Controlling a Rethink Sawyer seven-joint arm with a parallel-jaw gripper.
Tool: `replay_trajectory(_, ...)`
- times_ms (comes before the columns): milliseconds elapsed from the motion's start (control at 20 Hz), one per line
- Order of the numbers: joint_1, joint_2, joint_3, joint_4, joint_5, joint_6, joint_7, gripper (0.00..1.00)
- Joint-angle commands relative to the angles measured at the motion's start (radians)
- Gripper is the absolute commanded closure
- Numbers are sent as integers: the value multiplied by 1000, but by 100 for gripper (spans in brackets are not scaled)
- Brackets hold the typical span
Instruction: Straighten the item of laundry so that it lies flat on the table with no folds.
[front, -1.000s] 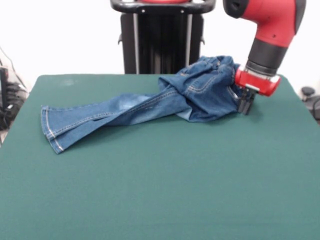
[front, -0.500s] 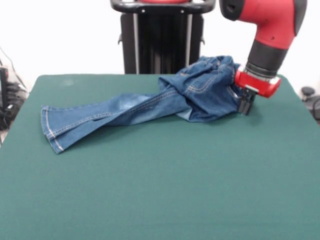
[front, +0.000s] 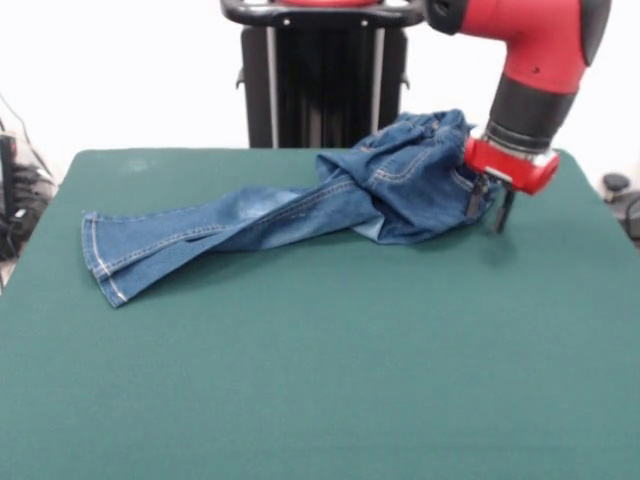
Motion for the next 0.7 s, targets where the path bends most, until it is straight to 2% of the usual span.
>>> replay_trajectory(50,59,2,-19,-79,35,176,95,0)
replay_trajectory(200,105,9,-79,-45,37,198,134,0)
replay_trajectory(450,74,25,-34,26,25,94,126,0)
replay_trajectory(700,86,132,-38,9,32,-4,153,0)
